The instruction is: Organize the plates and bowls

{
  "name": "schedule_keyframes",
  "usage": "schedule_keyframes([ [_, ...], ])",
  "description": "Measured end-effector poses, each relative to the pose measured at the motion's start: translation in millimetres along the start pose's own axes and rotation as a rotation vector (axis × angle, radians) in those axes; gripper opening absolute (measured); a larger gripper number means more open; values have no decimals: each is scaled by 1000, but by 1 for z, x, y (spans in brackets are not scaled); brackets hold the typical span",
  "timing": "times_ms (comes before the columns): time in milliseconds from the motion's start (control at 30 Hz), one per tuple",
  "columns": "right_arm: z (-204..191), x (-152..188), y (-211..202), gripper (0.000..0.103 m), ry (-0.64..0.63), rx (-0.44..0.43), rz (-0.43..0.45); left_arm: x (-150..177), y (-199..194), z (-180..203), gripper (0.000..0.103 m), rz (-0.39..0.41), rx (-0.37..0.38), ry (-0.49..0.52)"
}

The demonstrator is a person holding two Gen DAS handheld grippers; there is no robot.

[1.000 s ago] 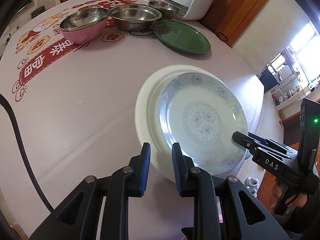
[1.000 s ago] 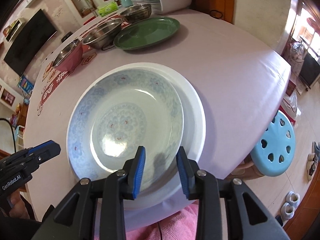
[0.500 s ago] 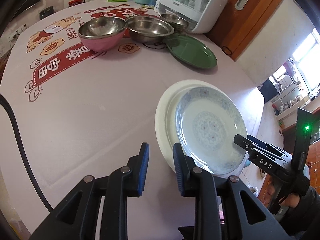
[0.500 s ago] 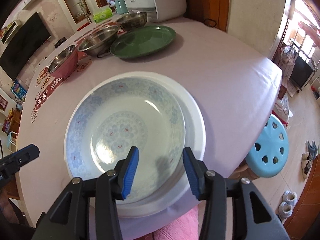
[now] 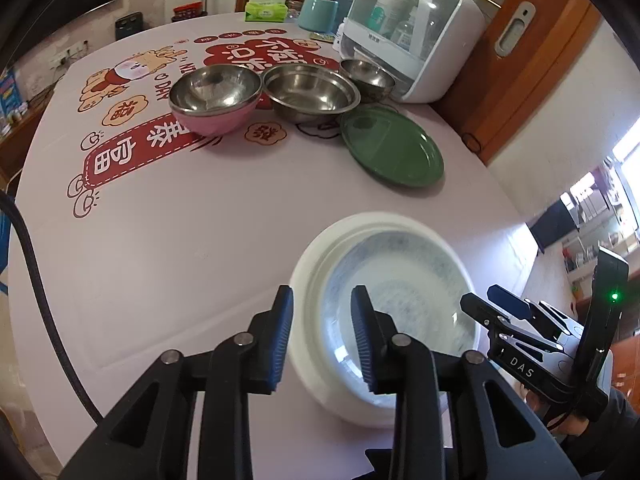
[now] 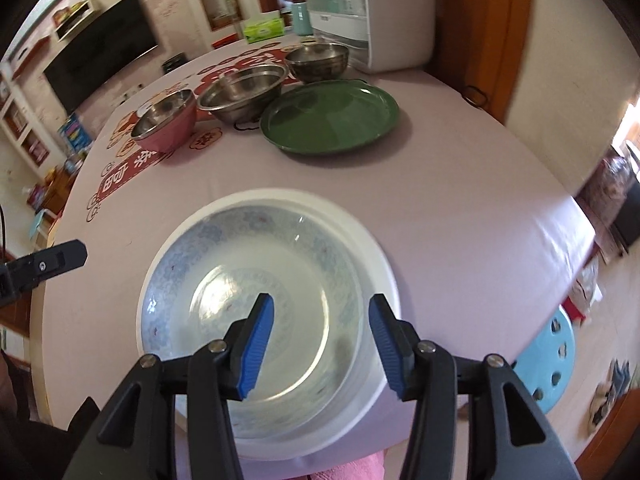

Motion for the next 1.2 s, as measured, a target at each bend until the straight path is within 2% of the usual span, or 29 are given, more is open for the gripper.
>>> schedule_keyframes([
  [600, 59, -59, 34, 50, -192, -146, 7, -24, 42, 66, 36, 67, -80, -160],
  [733, 69, -70, 40, 50, -223, -185, 19, -27, 52, 72, 36, 85, -98, -219],
  [967, 83, -86, 51, 50, -254, -242, 20, -34, 67, 80, 37, 81, -116, -266],
  [1033, 85, -91, 54, 50, -258, -259, 21, -38, 71, 81, 42, 81, -122, -275],
  [1200, 90, -107, 64, 50, -258, -292, 21, -53, 79, 81, 43, 87, -135, -298],
])
Point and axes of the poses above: each gripper's, at about its wrist camera, not at the fingertips, and y roughly the way its jaws point, z to its right, x to its underside, the point moved 7 cm from there along y, roughly the way its jaws point, and after that the axes turned 11 degrees about x, right-handed, at the moved point
